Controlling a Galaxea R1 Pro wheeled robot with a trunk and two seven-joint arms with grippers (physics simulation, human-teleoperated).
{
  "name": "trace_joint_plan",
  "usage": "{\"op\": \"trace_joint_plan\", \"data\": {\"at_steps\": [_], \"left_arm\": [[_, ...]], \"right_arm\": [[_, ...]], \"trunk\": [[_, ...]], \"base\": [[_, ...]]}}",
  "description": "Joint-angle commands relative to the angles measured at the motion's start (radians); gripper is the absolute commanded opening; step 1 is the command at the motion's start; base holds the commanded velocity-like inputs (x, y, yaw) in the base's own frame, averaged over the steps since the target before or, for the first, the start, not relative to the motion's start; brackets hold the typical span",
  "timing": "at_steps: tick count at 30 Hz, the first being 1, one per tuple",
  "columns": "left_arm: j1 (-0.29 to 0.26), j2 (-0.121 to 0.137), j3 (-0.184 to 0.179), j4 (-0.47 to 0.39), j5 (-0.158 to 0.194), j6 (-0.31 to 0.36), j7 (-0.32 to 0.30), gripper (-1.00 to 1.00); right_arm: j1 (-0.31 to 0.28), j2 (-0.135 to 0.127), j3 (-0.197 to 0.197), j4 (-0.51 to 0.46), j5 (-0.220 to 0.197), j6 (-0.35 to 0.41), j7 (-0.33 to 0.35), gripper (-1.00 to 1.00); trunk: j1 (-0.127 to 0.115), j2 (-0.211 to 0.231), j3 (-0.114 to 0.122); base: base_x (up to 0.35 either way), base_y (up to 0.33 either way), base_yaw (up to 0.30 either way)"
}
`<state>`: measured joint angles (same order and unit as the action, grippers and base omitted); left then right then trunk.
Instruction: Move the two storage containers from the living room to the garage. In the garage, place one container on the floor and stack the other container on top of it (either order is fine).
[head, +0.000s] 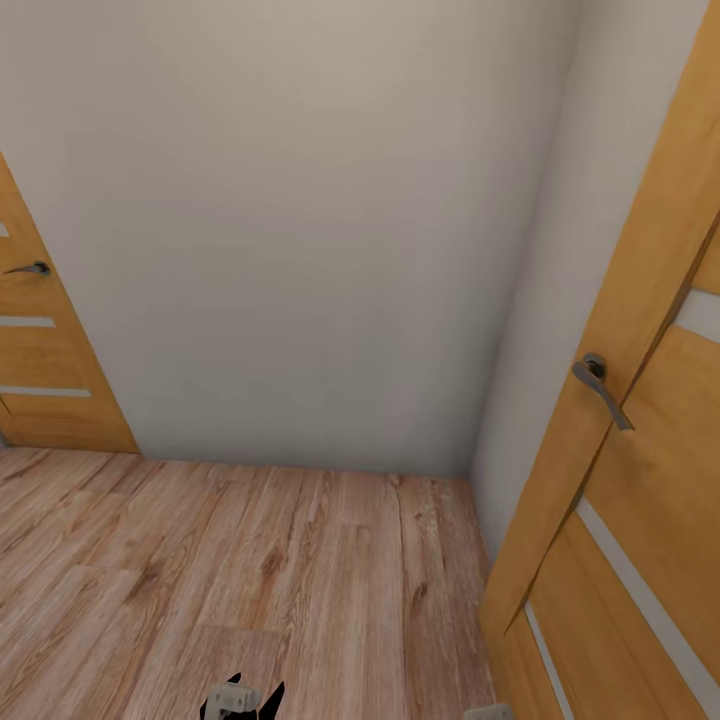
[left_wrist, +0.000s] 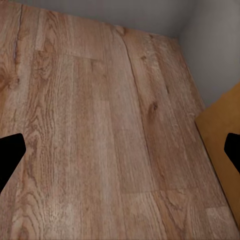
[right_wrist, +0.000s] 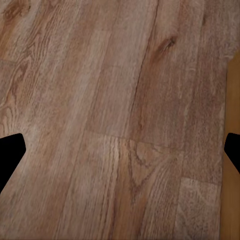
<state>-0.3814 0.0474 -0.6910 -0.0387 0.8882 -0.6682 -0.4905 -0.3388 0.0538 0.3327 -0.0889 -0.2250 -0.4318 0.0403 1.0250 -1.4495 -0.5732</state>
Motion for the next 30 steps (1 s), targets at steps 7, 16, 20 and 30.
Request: {"op": "trace_joint_plan", "data": {"at_steps": [7, 16, 20, 30], "left_arm": [[-0.001, 0.000, -0.006, 0.000, 0.011, -0.001, -0.006, 1.00], [-0.001, 0.000, -0.005, 0.000, 0.011, -0.001, -0.006, 1.00], [-0.001, 0.000, -0.005, 0.000, 0.011, -0.001, -0.005, 1.00], [-0.001, 0.000, -0.005, 0.001, 0.011, -0.001, -0.005, 1.00]], "right_arm": [[-0.001, 0.000, 0.005, 0.002, -0.011, -0.004, 0.004, 1.00], [-0.001, 0.000, 0.005, 0.003, -0.010, -0.004, 0.004, 1.00], [-0.001, 0.000, 0.005, 0.003, -0.010, -0.004, 0.004, 1.00], [-0.001, 0.001, 0.005, 0.003, -0.011, -0.005, 0.004, 1.00]], "trunk": [[0.000, 0.000, -0.001], [0.000, 0.000, -0.001], [0.000, 0.000, -0.001], [0.000, 0.000, -0.001]], "base": [[0.020, 0.000, 0.000], [0.167, 0.000, 0.000], [0.050, 0.000, 0.000], [0.003, 0.000, 0.000]]}}
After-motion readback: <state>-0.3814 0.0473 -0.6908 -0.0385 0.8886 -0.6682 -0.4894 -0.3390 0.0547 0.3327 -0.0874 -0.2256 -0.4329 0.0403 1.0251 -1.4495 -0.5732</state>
